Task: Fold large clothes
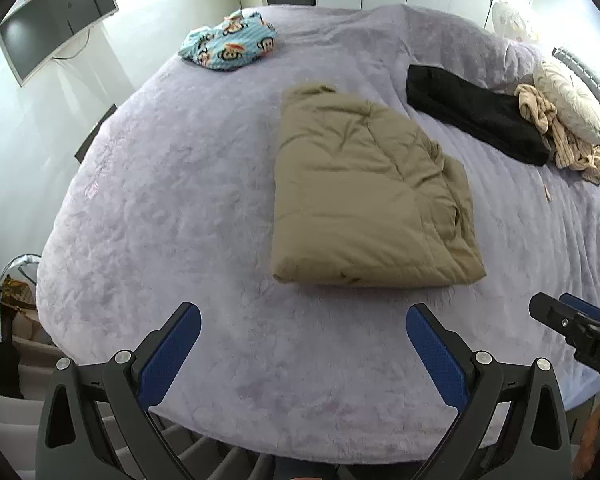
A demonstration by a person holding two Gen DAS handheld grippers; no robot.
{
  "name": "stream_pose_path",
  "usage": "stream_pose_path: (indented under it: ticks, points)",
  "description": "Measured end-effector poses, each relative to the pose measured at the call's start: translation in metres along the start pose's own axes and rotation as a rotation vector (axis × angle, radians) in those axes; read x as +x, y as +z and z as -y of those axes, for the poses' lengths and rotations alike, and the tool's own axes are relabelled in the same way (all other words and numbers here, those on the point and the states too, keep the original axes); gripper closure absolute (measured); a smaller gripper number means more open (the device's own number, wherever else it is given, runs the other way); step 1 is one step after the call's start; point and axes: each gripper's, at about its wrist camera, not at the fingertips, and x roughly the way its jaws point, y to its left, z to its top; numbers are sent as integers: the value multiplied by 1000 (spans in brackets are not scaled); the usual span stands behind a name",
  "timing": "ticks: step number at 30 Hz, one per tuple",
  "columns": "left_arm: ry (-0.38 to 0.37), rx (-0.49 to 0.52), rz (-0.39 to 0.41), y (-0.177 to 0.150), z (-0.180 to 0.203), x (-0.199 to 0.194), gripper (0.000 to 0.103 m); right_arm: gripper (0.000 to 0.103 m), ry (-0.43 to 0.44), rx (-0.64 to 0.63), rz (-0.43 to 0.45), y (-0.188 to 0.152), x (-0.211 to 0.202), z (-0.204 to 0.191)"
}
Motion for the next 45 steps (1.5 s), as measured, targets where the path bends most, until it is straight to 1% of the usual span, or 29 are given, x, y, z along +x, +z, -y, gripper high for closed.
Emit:
stream_pose_path:
  ticks: [3, 6, 10, 12, 13, 14, 15, 19, 29, 45]
  points:
    - [-5, 7, 13, 7, -7, -3, 0, 21, -6, -14, 39, 3, -6, -10]
    - [-14, 7, 26, 17, -18, -3, 0, 20, -12, -21, 60, 9, -7, -20]
    - [-11, 23, 45, 32, -30, -3, 0, 20, -25, -6, 109, 19, -12, -37]
    - [-14, 34, 53, 40, -34, -1, 0, 19, -47, -4, 134, 24, -15, -46]
    - [-15, 37, 55, 44, -37, -1, 0, 17, -54, -1, 143, 26, -17, -49]
    - [-14, 38, 58, 47, -38, -1, 0, 2, -62, 8, 153, 29, -18, -52]
    - [-12, 39, 62, 49, -39, -1, 0, 0, -62, 18, 161, 32, -19, -54]
    - [-18, 36, 75, 58, -45, -3, 0, 0, -72, 26, 198, 38, -23, -64]
    - [2, 21, 100, 63, -50, -10, 0, 0, -134, 11, 214, 42, -28, -78]
    - [5, 15, 106, 62, -51, -13, 0, 0, -137, 14, 212, 41, -29, -81]
